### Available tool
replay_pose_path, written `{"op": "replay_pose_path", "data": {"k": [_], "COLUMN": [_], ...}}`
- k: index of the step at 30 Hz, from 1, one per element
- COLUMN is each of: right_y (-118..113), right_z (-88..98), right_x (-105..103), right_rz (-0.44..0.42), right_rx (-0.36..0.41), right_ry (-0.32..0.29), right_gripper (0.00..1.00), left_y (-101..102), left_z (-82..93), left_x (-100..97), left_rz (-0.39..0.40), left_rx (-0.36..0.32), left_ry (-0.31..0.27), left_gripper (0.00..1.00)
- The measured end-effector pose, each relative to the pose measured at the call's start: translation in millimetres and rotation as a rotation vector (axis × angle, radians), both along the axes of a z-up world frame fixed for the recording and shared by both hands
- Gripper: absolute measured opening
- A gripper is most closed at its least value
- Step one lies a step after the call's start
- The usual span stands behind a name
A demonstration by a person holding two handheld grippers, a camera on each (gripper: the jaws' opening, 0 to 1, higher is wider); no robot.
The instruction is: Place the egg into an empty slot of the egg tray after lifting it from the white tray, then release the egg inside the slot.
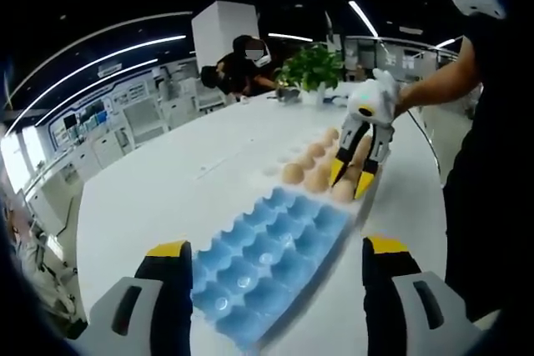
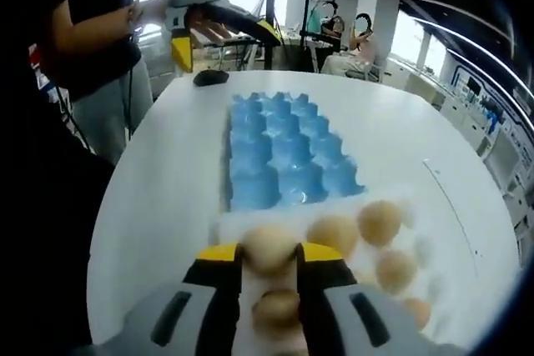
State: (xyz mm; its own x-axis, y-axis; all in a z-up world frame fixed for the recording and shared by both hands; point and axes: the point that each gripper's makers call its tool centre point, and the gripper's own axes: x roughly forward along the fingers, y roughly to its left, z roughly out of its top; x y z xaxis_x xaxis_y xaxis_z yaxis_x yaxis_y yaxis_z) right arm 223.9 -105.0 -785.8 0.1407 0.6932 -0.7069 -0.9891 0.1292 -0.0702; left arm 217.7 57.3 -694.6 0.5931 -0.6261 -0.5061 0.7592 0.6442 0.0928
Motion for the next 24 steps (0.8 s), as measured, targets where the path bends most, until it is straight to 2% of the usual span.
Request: {"op": "replay_pose_path", "data": {"k": [3, 9, 12, 16, 24], "right_y": [0, 2, 4, 14, 38], "right_z": [0.9, 9.1, 21.2, 40.7, 52.2], "right_x": [0, -3, -2, 2, 1], "right_rz": [0.005, 0.036, 0.019, -0.032, -0.043], "right_rx": [0.002, 0.002, 0.041, 0.131, 0.193], "right_ry": [-0.001, -0.048, -0.041, -0.011, 0.007], "right_gripper": [0.25, 0.25, 0.25, 0.25, 0.25], "left_y": [1, 5, 6, 9, 14], "left_z": [-0.6, -0.5, -1.3, -3.0, -6.5], "left_x": [0.2, 1.7, 1.6, 2.0, 0.4], "left_rz": [0.000, 0.007, 0.008, 0.008, 0.010], "left_rx": [0.004, 0.002, 0.002, 0.004, 0.010], "left_ry": [0.001, 0.001, 0.003, 0.008, 0.024], "left_gripper": [0.84, 0.83, 0.83, 0.84, 0.89]}}
